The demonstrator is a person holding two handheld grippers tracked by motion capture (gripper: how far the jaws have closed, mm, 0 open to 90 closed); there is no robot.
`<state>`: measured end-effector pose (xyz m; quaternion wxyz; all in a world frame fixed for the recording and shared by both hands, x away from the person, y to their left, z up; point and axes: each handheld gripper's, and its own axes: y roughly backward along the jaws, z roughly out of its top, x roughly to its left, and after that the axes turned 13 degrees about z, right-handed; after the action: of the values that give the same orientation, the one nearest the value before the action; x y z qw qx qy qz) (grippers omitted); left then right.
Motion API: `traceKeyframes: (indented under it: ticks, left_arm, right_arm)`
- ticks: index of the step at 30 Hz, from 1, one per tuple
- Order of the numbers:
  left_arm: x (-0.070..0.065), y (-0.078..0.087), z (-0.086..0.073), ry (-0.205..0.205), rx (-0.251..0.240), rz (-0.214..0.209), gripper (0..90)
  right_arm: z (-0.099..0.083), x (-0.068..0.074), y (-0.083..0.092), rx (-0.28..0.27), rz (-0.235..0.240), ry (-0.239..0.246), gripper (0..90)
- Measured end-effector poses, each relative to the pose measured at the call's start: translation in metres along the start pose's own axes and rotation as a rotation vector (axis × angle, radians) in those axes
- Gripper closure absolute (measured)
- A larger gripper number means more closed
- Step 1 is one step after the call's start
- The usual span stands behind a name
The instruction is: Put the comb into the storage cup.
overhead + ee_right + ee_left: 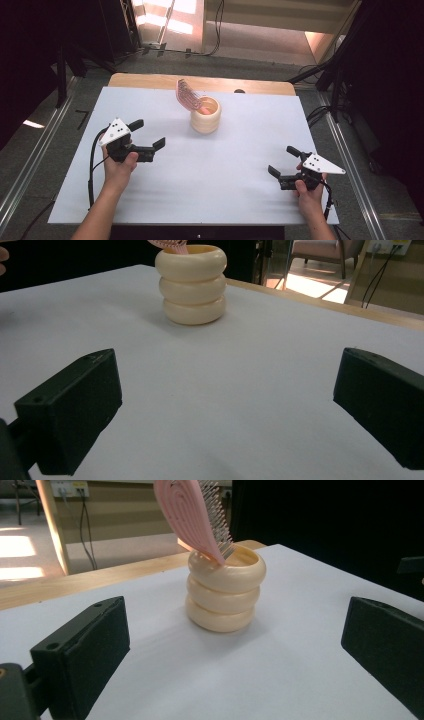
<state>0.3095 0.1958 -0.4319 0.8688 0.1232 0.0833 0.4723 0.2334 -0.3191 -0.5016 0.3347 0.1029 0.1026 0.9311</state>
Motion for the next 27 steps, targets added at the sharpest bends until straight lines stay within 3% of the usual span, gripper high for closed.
traceKeyframes:
  ticks: [10, 27]
  left_arm:
    - [0.012, 0.021, -0.020, 0.026, 0.006, 0.010, 0.0]
    - [0.032, 0.058, -0.046, 0.031, 0.005, 0.055, 0.0]
  right_arm:
    - [0.000, 0.000, 0.000, 0.002, -0.004, 0.001, 0.0]
    - [0.000, -0.001, 0.001, 0.002, -0.018, -0.007, 0.0]
